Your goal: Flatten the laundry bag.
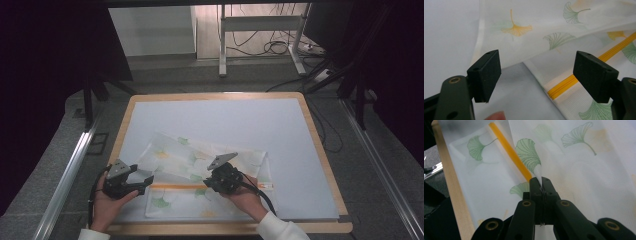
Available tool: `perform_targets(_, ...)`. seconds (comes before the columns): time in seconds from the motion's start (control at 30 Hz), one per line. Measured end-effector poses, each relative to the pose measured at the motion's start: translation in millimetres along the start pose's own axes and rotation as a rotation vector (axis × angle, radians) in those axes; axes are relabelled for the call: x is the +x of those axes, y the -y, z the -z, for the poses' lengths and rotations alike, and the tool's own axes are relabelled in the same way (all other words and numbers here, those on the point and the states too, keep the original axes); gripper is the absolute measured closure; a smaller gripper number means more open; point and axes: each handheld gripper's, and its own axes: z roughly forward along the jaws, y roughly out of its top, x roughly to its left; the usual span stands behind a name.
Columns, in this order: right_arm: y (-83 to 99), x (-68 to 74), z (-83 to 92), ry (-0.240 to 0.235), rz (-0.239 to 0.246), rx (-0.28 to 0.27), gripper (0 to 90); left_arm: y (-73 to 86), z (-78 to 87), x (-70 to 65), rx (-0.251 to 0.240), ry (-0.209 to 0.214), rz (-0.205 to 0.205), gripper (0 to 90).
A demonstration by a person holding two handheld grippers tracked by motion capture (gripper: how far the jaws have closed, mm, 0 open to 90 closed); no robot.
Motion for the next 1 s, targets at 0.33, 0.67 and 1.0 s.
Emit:
perform_targets(0.33,-4.5,-19.4,14.6,0.030,-0.044,-0.053,88.4,-0.1,-0.7,0.0,0.006,-0.001,0.003,22.7)
perform_targets(0.67,-7.4,-34.9,30.6,0.042,-0.065,-0.102,88.4,0.4,-3.3,-0.6,0.018,-0.004,-0.007,22.7)
perform_targets(1.0,-9.3,-48.4,34.3,0.063,-0.076,-0.113,88.4,0.4,-5.0,-1.2,0.027,-0.004,-0.017,22.7)
